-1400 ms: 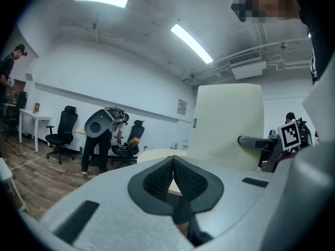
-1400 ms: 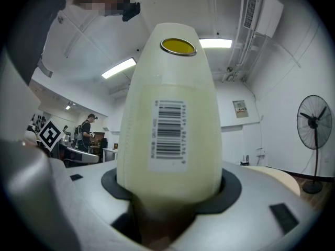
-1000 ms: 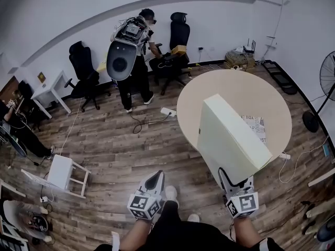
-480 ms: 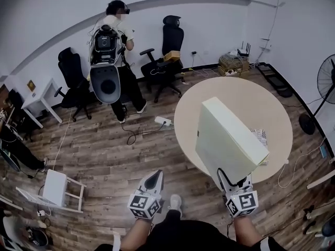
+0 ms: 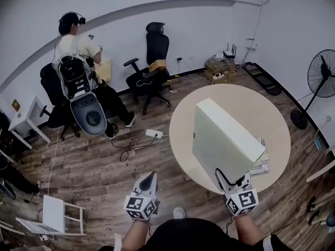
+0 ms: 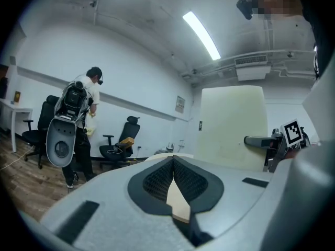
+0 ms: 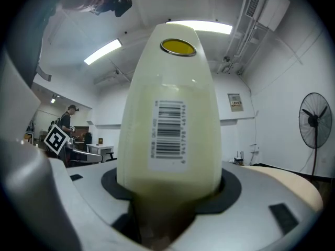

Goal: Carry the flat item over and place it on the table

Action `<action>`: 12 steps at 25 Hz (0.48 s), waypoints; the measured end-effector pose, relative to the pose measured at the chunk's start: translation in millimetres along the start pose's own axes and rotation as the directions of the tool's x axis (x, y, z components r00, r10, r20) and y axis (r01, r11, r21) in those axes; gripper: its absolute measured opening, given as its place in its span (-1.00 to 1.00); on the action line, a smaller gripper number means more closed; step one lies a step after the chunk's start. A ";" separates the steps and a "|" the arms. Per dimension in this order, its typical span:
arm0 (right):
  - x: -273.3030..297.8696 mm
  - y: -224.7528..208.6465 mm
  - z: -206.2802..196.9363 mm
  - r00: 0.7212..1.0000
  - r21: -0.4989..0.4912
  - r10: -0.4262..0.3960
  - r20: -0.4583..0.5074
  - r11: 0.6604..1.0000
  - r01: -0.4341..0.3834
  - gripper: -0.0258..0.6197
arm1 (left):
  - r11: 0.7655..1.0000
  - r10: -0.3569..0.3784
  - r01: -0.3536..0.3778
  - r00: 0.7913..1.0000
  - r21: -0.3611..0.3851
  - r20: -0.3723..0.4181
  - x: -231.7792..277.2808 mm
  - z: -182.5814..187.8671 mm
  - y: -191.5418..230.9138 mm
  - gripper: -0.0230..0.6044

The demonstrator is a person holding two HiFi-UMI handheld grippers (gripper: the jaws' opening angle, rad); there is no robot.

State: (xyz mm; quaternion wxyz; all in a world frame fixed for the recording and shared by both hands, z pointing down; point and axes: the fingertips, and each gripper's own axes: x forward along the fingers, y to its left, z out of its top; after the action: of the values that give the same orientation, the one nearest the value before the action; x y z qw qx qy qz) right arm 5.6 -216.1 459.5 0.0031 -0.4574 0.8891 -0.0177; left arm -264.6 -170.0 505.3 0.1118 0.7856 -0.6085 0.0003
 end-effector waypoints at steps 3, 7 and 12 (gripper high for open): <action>19.7 -3.7 -2.4 1.000 0.015 -0.021 0.001 1.000 0.021 -0.04 | 0.998 0.010 -0.010 1.000 -0.055 0.016 17.1 6.8 34.3 -0.91; 42.4 -14.1 -8.0 0.999 0.063 -0.049 -0.014 0.997 0.050 -0.04 | 1.000 0.009 -0.009 1.000 0.002 0.017 47.8 20.8 61.5 -0.91; 58.9 -26.5 -26.0 0.999 0.125 -0.039 -0.034 0.991 0.043 -0.04 | 0.999 -0.042 0.041 0.999 0.028 0.015 81.6 22.5 58.1 -0.91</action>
State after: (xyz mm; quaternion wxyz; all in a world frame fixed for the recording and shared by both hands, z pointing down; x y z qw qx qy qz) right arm -7.7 -278.7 487.0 0.0175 -0.4741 0.8766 -0.0811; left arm -302.0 -265.6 504.7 0.0963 0.7995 -0.5929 0.0001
